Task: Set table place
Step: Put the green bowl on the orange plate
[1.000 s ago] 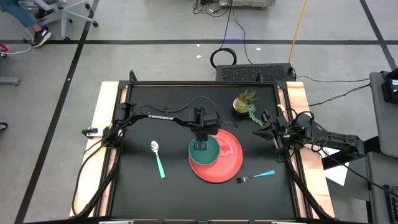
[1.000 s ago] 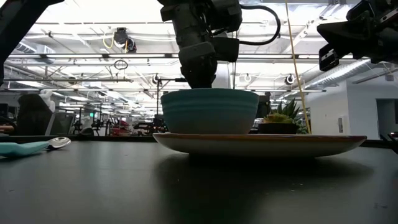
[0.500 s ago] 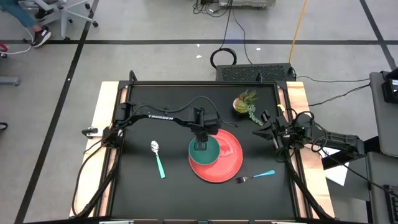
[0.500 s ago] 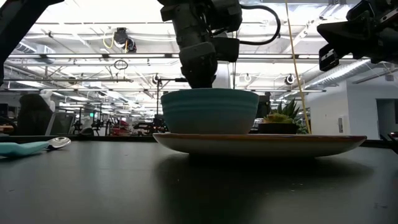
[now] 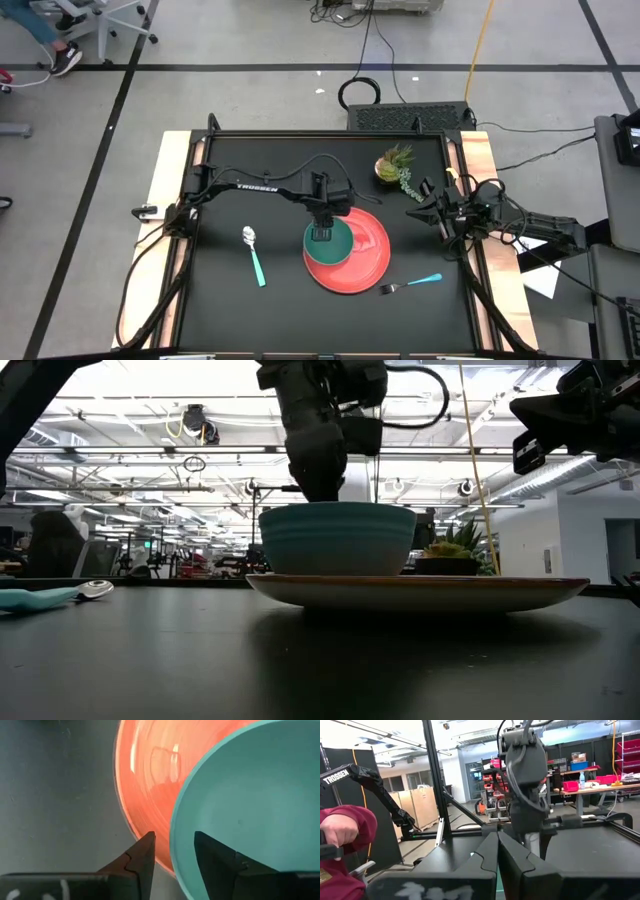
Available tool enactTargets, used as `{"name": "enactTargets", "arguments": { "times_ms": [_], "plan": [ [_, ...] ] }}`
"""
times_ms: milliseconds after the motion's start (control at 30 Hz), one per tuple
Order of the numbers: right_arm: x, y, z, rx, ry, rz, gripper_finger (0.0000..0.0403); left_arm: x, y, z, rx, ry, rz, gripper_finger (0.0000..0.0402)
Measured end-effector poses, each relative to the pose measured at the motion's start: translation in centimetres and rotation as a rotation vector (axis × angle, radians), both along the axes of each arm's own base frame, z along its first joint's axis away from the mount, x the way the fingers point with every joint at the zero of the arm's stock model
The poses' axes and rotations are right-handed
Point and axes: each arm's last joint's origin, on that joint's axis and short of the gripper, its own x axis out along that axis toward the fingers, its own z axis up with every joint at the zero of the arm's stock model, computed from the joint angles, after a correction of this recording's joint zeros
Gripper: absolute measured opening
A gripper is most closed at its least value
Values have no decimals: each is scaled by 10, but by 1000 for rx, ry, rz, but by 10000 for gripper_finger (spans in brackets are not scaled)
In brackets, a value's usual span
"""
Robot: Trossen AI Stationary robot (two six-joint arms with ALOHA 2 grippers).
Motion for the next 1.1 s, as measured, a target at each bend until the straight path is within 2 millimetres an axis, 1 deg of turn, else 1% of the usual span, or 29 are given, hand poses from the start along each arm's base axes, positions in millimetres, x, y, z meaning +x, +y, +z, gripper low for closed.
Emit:
{"name": "enactTargets", "arguments": {
  "times_ms": [133,233,333,433,533,933,1033,1100],
  "plan": [
    [0,0,0,0,0,0,0,-2,0,17,-1,27,-1,143],
    [0,0,0,0,0,0,0,-1,0,35,1,11,-4,143],
    [0,0,0,0,0,0,0,0,0,53,4,-31,-6,143],
    [0,0,0,0,0,0,0,3,0,65,9,-73,-17,143],
    [0,0,0,8,2,2,0,3,0,69,12,-88,-22,143],
    [0,0,0,21,4,4,0,4,1,69,18,-93,-36,143],
    [0,0,0,21,5,4,0,-4,5,74,12,-68,-29,143],
    [0,0,0,21,5,4,0,-12,8,84,-5,-68,-18,143]
  ]
}}
